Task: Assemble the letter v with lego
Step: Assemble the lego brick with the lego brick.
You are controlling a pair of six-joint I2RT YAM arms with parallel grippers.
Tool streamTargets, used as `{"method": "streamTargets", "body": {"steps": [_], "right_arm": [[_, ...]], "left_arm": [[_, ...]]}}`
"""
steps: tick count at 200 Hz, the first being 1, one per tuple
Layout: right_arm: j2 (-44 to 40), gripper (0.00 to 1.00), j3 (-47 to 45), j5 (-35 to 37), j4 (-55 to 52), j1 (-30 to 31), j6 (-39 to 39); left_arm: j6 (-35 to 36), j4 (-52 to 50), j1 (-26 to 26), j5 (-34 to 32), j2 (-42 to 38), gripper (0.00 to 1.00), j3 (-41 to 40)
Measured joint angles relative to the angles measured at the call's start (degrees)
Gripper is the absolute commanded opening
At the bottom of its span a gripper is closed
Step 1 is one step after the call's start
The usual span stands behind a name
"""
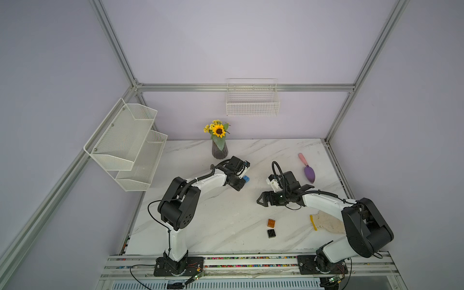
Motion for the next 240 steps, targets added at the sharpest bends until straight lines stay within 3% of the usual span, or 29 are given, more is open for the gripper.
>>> {"method": "streamTargets", "body": {"steps": [240], "right_arm": [[2.0, 0.97, 1.0, -0.2, 0.5, 0.8, 0.0]], "left_arm": [[1.0, 4.0, 0.8, 1.9, 2.8, 0.19, 0.0]]}}
